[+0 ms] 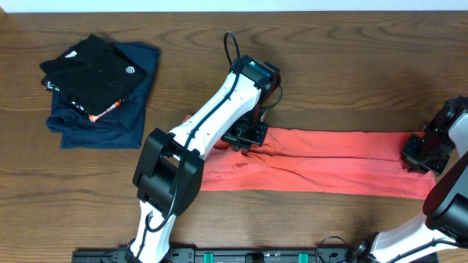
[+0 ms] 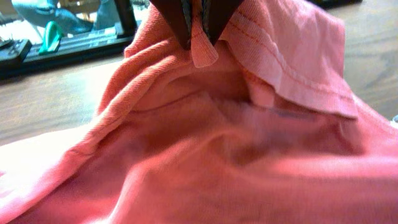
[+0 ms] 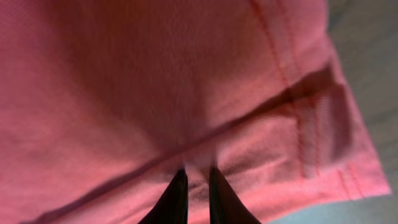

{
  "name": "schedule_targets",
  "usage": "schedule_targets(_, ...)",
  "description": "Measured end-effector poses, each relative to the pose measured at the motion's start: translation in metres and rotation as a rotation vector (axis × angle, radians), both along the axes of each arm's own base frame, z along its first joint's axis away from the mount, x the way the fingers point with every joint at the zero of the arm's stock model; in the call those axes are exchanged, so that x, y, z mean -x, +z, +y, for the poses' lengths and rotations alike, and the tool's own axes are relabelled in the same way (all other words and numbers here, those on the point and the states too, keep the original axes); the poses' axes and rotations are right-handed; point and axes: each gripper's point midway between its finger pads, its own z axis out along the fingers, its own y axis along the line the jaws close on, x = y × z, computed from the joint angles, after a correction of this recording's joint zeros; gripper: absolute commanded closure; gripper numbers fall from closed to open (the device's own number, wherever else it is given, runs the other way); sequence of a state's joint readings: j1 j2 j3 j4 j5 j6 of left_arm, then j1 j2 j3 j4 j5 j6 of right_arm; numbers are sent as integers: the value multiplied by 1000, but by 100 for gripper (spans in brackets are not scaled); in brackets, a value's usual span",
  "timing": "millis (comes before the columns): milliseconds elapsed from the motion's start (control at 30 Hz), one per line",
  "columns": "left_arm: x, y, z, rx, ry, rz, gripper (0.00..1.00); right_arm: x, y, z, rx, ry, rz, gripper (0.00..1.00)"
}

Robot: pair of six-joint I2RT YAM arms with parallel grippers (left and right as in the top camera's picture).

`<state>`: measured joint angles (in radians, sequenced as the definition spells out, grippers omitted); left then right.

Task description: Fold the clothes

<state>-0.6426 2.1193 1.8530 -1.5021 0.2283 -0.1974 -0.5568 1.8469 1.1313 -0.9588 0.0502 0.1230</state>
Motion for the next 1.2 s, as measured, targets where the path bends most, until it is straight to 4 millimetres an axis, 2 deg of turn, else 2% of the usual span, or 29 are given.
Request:
schedule_targets(233,-3,-1,-2,9,0,-12,92,5,-9,3,-3,-3,1,88)
schedule_targets(267,-3,-1,-2,6,-1,-14,91,5,-9,3,-2,-3,1,88)
schedule_targets(333,-4,-2,0,-2,-12,-21,79,5,-9,3,-2,-3,1,88)
schedule_targets(467,-8,-3,2,-13,-19,-40,76,5,-9,3,-2,-3,0,88)
schedule_targets(700,-36,-10,-16,60,-21,-159,75,5,-9,3,-1,-4,0,87)
schedule_targets(767,-38,-10,-17,65,-21,-168,72,5,-9,3,0,-3,1,87)
schedule_targets(867,-33,-9,-14,50,-25,-149,67,5,-9,3,1,-3,1,86)
schedule_targets(1000,-18,-6,-2,2,-18,-85,66,5,-9,3,2,-3,2,86)
schedule_targets(1200,-7,-2,6,-43,12,-40,65,5,-9,2,4,-3,2,85)
